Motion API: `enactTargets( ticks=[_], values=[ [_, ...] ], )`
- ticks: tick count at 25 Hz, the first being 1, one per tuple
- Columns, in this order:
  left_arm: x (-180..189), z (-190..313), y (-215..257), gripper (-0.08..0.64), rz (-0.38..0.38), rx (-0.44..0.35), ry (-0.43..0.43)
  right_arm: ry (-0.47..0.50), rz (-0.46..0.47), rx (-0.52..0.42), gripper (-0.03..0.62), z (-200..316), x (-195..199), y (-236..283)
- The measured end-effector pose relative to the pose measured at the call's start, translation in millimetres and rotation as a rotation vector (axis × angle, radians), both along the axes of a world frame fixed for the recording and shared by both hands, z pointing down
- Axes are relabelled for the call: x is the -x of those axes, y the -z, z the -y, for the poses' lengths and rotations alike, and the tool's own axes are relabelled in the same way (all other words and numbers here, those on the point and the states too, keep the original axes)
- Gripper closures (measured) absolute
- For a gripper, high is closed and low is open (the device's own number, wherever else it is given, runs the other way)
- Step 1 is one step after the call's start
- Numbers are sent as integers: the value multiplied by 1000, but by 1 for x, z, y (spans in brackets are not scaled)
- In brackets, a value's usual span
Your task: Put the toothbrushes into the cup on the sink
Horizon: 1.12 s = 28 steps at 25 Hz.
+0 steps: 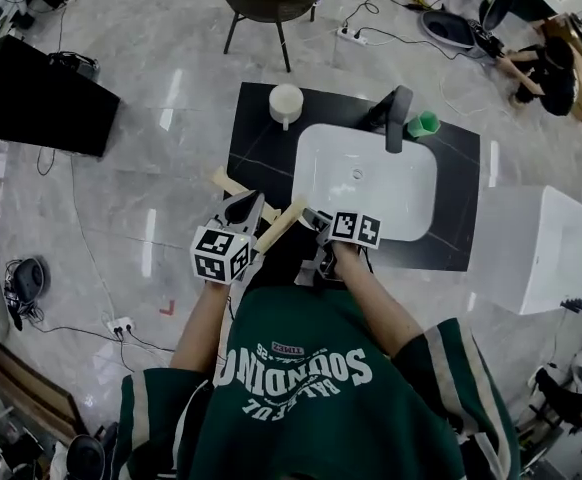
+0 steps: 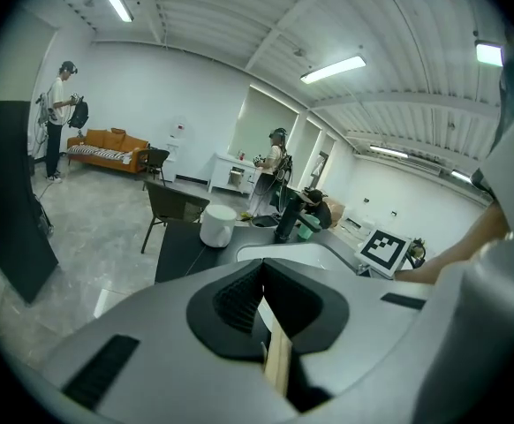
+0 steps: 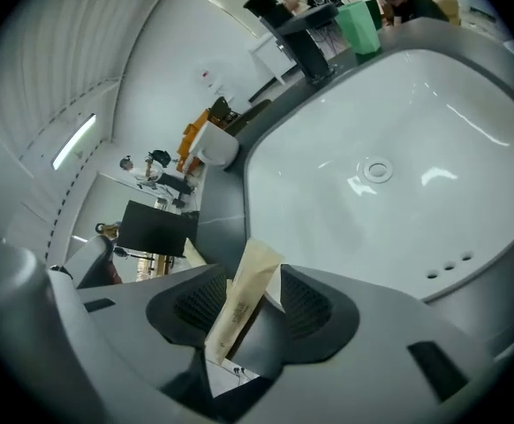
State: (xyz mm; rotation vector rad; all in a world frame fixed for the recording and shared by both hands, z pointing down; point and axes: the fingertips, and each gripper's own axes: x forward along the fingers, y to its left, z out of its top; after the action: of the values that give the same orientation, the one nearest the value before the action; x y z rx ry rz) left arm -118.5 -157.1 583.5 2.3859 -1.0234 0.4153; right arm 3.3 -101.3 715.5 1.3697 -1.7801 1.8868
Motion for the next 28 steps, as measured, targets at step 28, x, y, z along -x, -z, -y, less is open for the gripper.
enactTargets(
  ticks=[28],
  values=[
    [-18,14,-11,549,32,40,-30,-32,334,113,506,24,18,-15]
  ],
)
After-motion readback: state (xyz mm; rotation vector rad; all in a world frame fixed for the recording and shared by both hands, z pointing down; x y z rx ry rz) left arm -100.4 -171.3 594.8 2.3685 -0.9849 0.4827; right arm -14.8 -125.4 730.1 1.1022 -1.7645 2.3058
